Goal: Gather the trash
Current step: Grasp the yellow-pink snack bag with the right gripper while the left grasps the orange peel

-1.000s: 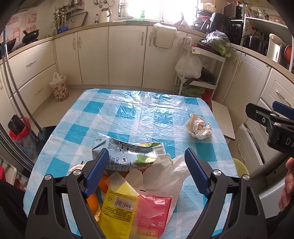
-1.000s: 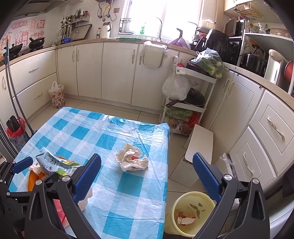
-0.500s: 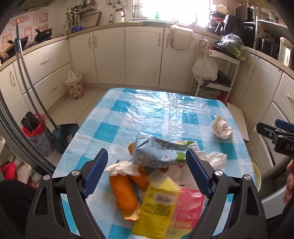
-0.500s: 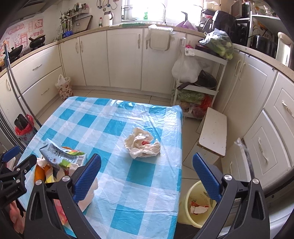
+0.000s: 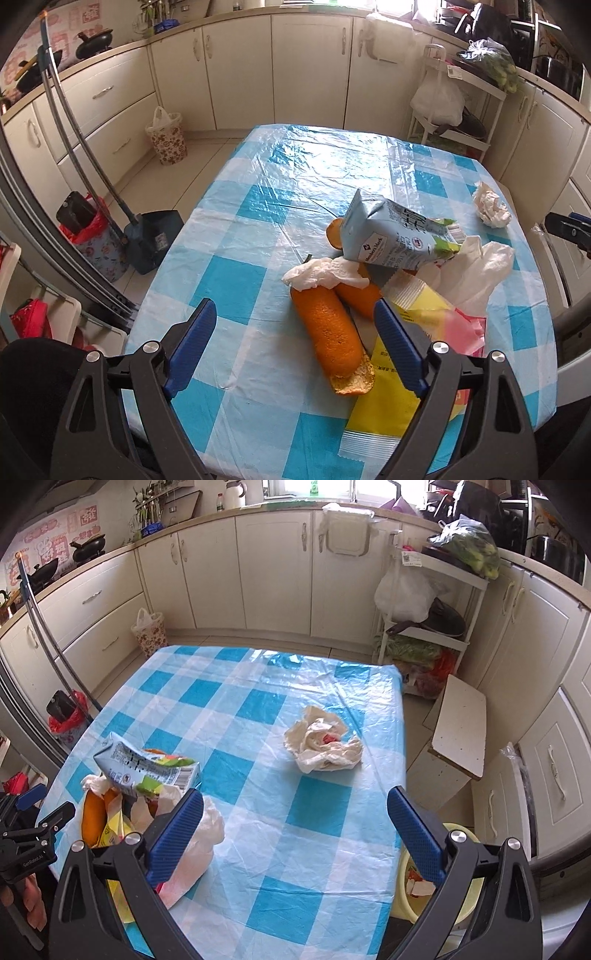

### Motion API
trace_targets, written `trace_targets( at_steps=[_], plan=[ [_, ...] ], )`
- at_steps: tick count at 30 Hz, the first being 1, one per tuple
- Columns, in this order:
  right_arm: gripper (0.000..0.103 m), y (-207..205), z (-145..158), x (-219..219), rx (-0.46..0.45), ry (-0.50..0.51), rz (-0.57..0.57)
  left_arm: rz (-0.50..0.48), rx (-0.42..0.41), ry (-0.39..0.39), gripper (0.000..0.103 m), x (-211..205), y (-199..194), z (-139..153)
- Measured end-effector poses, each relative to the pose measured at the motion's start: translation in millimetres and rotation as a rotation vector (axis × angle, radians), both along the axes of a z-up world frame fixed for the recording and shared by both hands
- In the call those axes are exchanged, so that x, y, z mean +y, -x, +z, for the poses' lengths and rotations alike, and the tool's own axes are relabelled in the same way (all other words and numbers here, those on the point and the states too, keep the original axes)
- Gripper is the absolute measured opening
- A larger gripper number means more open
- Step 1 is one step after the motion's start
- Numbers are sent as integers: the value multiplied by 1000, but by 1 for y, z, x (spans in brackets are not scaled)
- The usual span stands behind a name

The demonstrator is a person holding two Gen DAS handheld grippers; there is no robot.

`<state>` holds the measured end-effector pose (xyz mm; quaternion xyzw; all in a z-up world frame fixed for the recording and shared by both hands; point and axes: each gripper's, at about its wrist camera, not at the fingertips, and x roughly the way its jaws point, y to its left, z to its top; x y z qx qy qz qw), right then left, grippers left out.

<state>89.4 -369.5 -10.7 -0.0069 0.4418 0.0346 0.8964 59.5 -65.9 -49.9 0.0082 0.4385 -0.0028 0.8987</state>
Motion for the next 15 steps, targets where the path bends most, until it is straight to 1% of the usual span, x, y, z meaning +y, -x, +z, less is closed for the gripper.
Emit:
trace_targets(
  at_steps=[2, 5, 8, 10, 13, 15],
  plan=[
    [95, 0, -4, 2, 29, -15, 29, -12, 5, -15, 84, -3, 0, -2],
    [95, 2, -9, 5, 83, -64, 90, -8, 28, -22, 84, -1, -1, -7],
    [95, 7, -21, 16, 169, -119, 199, -1, 68, -4, 84, 4, -4, -16],
    [95, 11, -26, 28, 209, -138, 270, -1, 86, 2, 84, 4, -7, -22],
    [95, 18, -33, 47, 254, -162, 367, -5, 97, -30, 85, -1, -10, -29],
    [95, 21, -37, 57, 271, -185, 405, -13, 100, -52, 89, -5, -11, -35]
  ],
)
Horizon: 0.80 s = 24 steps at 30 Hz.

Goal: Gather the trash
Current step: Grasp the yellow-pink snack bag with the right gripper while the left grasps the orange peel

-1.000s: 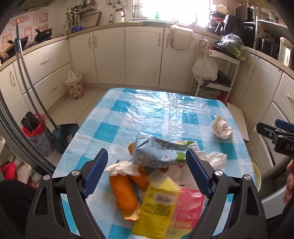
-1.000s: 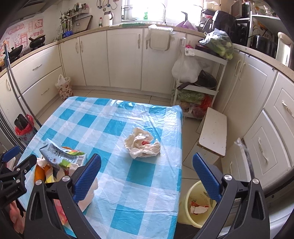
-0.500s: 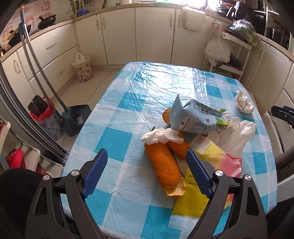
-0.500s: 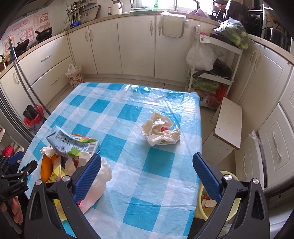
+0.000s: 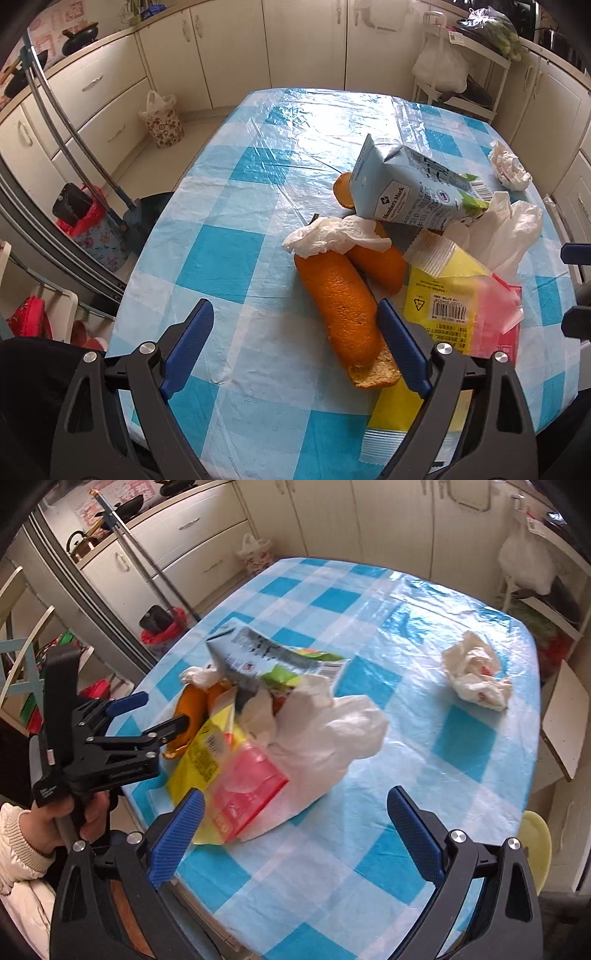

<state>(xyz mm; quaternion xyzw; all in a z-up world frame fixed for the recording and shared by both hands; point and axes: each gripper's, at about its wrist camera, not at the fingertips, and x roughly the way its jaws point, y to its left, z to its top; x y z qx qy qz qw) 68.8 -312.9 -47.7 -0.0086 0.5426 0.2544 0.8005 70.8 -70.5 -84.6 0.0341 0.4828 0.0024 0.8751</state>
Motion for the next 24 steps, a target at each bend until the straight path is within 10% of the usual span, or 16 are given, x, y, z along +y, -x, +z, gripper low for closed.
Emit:
trace_targets(
  at_steps=[10, 21, 24],
  plan=[
    [82, -1, -24, 27, 67, -46, 41, -24, -12, -1, 85, 6, 0, 3],
    [77, -7, -34, 19, 110, -87, -7, -1, 121, 183, 87, 22, -16, -11],
    [63, -6, -33, 24, 98, -121, 4, -14, 108, 158, 86, 19, -14, -11]
  ],
)
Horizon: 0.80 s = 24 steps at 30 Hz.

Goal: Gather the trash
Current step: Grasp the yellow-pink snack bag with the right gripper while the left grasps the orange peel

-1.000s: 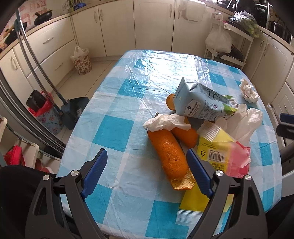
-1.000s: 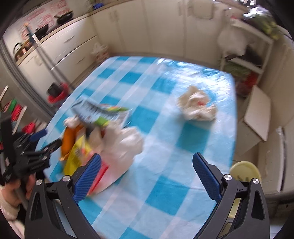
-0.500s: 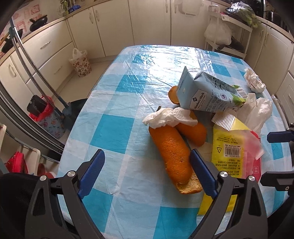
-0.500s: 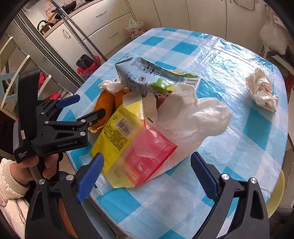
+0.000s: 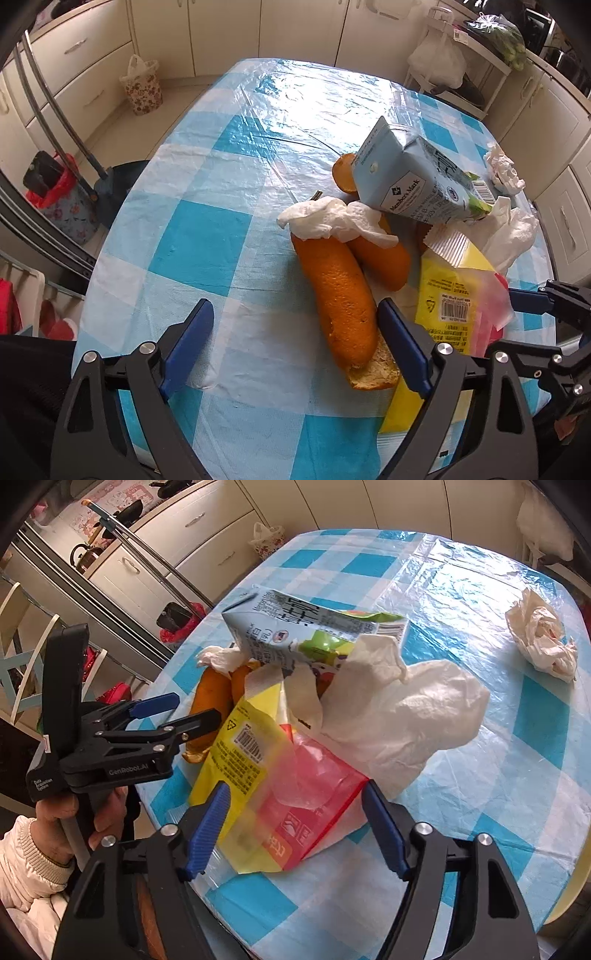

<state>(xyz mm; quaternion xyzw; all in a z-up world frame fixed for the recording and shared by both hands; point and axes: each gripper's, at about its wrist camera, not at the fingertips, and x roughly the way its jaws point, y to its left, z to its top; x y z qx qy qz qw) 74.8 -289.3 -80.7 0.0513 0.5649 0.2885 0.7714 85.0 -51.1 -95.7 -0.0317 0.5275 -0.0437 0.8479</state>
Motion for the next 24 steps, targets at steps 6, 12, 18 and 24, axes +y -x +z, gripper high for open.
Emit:
trace_targets(
  at_steps=[6, 12, 18, 24],
  plan=[
    [24, 5, 7, 9, -19, -75, 56, -68, 3, 34, 39, 0, 6, 8],
    [24, 9, 8, 21, -4, -126, 132, -154, 15, -34, 29, -2, 6, 20],
    [39, 9, 0, 31, 21, -160, 117, -119, 22, -58, 53, 6, -9, 17],
    [7, 13, 4, 37, -37, -154, 127, -126, 18, -48, 26, 5, -13, 8]
  ],
)
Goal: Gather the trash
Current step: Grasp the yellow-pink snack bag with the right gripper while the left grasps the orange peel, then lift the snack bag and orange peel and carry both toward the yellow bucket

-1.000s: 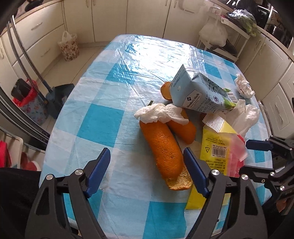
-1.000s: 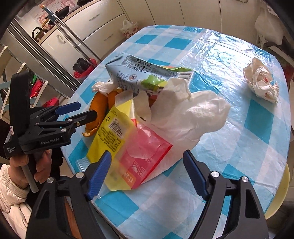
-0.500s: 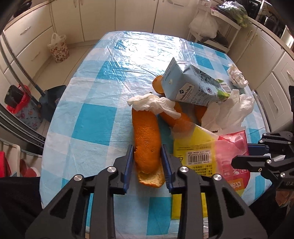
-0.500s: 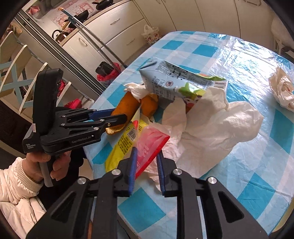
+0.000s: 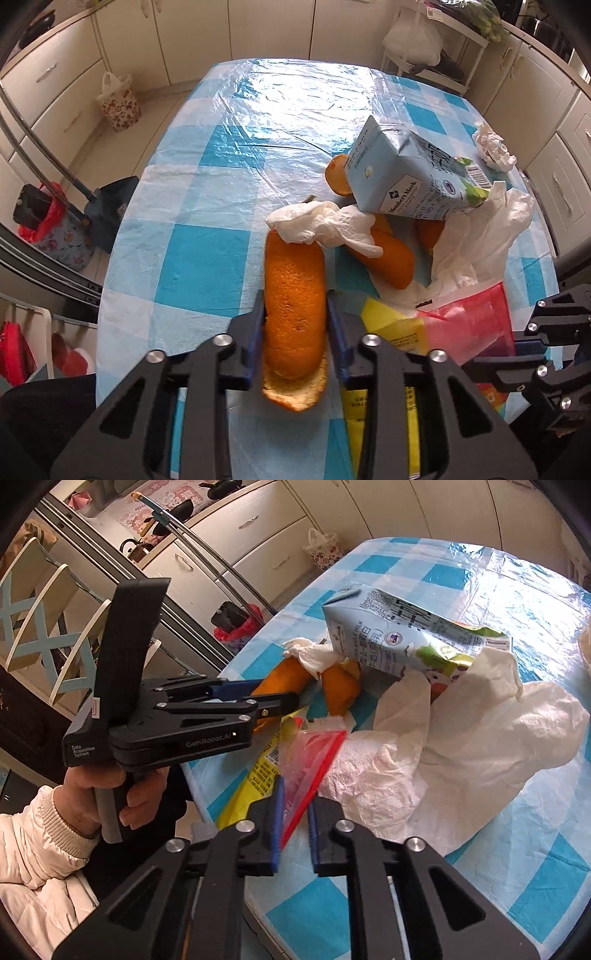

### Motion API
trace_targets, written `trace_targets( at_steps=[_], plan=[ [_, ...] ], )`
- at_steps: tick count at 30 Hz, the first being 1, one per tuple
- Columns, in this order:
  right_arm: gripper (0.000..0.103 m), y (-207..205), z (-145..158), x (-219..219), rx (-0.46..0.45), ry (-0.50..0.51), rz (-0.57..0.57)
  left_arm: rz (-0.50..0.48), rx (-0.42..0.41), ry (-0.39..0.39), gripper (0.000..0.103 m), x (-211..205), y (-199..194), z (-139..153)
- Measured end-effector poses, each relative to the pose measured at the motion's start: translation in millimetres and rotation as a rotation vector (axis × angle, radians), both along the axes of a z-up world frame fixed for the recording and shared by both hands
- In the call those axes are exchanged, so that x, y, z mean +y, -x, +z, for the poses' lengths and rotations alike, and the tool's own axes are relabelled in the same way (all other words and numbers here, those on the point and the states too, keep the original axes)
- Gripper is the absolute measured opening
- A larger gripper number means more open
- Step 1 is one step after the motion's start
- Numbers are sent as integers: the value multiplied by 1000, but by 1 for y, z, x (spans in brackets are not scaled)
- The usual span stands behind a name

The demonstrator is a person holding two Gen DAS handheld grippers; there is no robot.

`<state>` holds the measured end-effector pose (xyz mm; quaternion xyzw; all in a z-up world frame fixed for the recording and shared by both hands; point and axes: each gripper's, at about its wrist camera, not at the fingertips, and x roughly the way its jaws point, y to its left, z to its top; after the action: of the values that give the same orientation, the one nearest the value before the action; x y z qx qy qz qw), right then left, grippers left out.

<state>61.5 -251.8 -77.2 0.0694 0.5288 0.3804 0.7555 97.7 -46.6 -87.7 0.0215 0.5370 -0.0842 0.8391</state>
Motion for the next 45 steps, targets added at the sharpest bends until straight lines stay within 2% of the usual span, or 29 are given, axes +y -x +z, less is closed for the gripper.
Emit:
trace_targets(
  at_steps=[5, 12, 17, 21, 24, 27, 35, 45],
  plan=[
    [4, -2, 11, -11, -40, 2, -13, -41, 5, -8, 21, 0, 9, 7],
    [3, -12, 31, -46, -83, -37, -132, -108, 24, -14, 21, 0, 27, 18],
    [3, -14, 41, -60, -112, -68, -184, -105, 3, -2, 21, 6, 43, 31],
    [3, -15, 49, -64, -135, -89, -211, -61, -81, 42, 21, 13, 53, 54],
    [3, -14, 55, -69, -154, -110, -229, -34, -165, 41, 21, 13, 57, 73],
    [3, -13, 61, -74, -174, -136, -248, -29, -214, 85, 21, 11, 58, 84],
    [3, -5, 76, -97, -222, -204, -308, -50, -263, 153, 21, -28, 53, 86],
    [3, 4, 79, -128, -251, -221, -393, -104, -286, 155, 22, -77, 54, 86]
  ],
)
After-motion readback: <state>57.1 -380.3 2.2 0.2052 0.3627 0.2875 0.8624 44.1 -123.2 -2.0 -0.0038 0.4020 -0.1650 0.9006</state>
